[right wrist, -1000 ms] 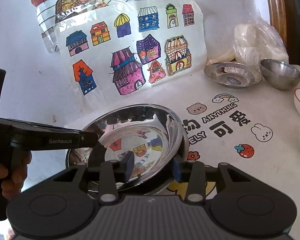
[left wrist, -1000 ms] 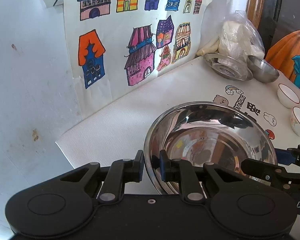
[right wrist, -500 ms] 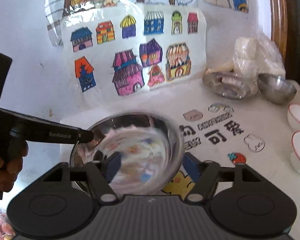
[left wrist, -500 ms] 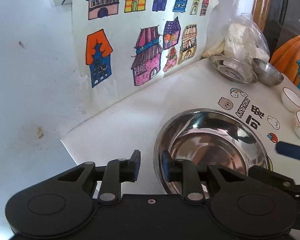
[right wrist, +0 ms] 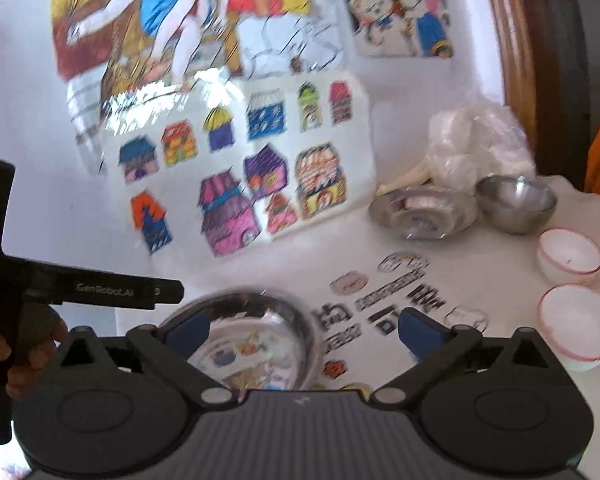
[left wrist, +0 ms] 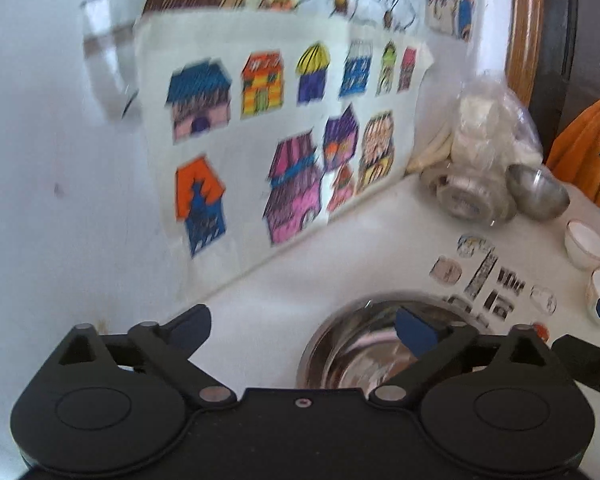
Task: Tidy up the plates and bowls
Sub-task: 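Open both grippers to release the large steel basin, then move both grippers to the small labeled steel plate rim and close them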
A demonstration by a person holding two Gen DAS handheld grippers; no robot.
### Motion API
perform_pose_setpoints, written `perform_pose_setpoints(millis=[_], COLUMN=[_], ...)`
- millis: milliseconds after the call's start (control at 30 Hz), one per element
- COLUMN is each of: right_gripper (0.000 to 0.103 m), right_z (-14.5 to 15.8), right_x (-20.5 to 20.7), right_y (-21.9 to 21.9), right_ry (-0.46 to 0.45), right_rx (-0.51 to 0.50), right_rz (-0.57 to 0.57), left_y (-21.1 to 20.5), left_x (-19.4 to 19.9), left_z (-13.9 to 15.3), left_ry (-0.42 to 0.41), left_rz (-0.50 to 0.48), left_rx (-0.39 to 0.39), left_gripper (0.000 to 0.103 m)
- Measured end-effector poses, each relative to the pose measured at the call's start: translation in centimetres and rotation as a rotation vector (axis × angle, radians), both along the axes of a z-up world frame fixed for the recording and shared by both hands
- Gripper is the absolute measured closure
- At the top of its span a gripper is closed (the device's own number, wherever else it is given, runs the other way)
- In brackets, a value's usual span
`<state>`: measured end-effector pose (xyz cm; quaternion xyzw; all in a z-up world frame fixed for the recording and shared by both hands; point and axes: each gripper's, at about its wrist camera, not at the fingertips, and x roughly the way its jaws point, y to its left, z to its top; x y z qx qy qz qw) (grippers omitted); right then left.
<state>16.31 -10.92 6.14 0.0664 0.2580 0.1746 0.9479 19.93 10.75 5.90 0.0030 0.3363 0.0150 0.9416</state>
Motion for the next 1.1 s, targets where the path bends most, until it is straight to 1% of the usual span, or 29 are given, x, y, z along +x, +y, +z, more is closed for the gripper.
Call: perform_pose_setpoints(millis=[100,267,367,433,500,633,733,867,967,1100], right_gripper=[0.000,0.000,0.000,0.000,0.000,0.000,0.000,0.000,0.001,0.007], right_z=[0.8,1.9,2.3,2.5,2.4,1.8,0.8,-0.7,-1.8,-3.0], right_x=[0.8,2.1,3.2,4.1,5.3,8.6,11.0,14.0,16.4,18.9], right_y=[-1.6,-4.4,-6.2,-7.3,-8.5,-10.5,-11.6,-11.7,-11.7,-11.3], right_ry=[-0.019,-0.074,-0.079,-0.084,-0.088,-0.035,0.004,0.055,0.105,0.162], right_rx=[0.013,-0.019,-0.008,-0.002,0.008,0.062,0.057,0.023,0.032,0.042], right_rz=[0.001,-0.049,-0.061,-0.073,-0.090,-0.110,-0.124,-0.120,-0.101,-0.068], left_y=[-1.0,-3.2,-4.4,-5.2,-6.1,-8.0,-8.8,-9.4,-9.9,-9.9], left_x=[0.5,1.8,3.4,5.0,6.9,10.9,13.6,16.9,19.5,22.2], left_z=[1.7,4.8,5.8,5.9,5.6,4.2,3.0,1.1,-0.5,-2.3], left_ry=[-0.031,-0.109,-0.125,-0.113,-0.086,-0.031,0.001,0.047,0.080,0.115], left_rz=[-0.018,-0.052,-0.067,-0.070,-0.073,-0.084,-0.095,-0.089,-0.074,-0.055], left_rx=[-0.013,-0.004,0.001,-0.008,-0.022,-0.030,-0.033,-0.057,-0.070,-0.105], left_gripper=[0.001,0.001,0.001,0.001,0.001,0.001,0.001,0.001,0.001,0.001])
